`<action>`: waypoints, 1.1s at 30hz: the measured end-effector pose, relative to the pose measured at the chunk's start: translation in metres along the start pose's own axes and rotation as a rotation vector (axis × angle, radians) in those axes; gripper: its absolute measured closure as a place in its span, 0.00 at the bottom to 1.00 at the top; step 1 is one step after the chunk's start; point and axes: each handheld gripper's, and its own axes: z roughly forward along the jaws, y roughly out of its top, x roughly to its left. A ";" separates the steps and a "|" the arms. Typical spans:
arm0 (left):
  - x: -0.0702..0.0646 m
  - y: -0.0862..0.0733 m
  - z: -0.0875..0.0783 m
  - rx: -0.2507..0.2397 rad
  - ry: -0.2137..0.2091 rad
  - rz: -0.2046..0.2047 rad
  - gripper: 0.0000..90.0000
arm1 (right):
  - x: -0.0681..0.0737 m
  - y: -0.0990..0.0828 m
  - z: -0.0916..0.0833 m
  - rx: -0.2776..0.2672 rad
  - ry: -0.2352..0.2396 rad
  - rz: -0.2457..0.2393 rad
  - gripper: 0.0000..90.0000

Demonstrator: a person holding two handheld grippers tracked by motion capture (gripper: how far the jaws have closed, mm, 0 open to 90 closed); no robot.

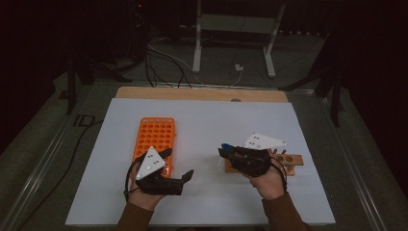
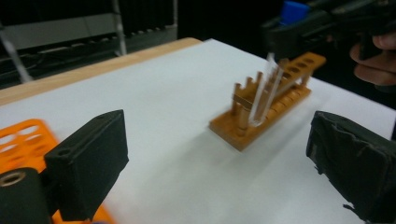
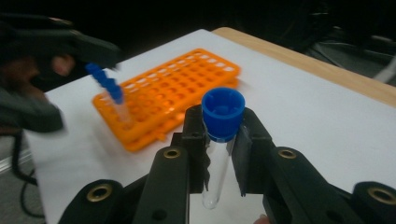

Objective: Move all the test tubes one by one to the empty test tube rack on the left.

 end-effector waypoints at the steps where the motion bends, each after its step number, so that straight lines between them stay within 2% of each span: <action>1: -0.003 0.001 0.004 0.008 -0.010 0.004 0.08 | 0.003 0.001 0.003 0.004 0.011 -0.004 0.86; 3: -0.008 0.002 0.011 0.019 -0.019 0.013 0.09 | 0.009 0.003 0.009 0.011 0.029 -0.012 0.86; 8: -0.018 0.005 0.027 0.050 -0.032 0.035 0.21 | 0.020 0.008 0.017 0.013 0.069 -0.019 0.86; 10: -0.019 0.004 0.032 0.053 -0.043 0.040 0.30 | 0.024 0.008 0.019 0.017 0.085 -0.018 0.86; 14: -0.021 0.004 0.036 0.049 -0.056 0.049 0.55 | 0.028 0.007 0.023 0.030 0.100 -0.024 0.86; 18: -0.020 0.004 0.037 0.049 -0.071 0.047 0.72 | 0.028 0.007 0.024 0.030 0.116 -0.019 0.86; 22: -0.020 0.003 0.037 0.046 -0.090 0.050 0.83 | 0.029 0.006 0.024 0.033 0.119 -0.019 0.86; 26: -0.020 0.003 0.037 0.045 -0.098 0.055 0.85 | 0.028 0.006 0.024 0.034 0.128 -0.018 0.85; 27: -0.020 0.003 0.036 0.045 -0.097 0.056 0.86 | 0.027 0.006 0.024 0.029 0.133 -0.014 0.83; 29: -0.019 0.003 0.036 0.044 -0.094 0.050 0.86 | 0.025 0.005 0.023 0.021 0.156 -0.002 0.66; 33: -0.015 0.002 0.034 0.050 -0.080 0.041 0.86 | 0.022 0.005 0.021 0.017 0.153 0.019 0.36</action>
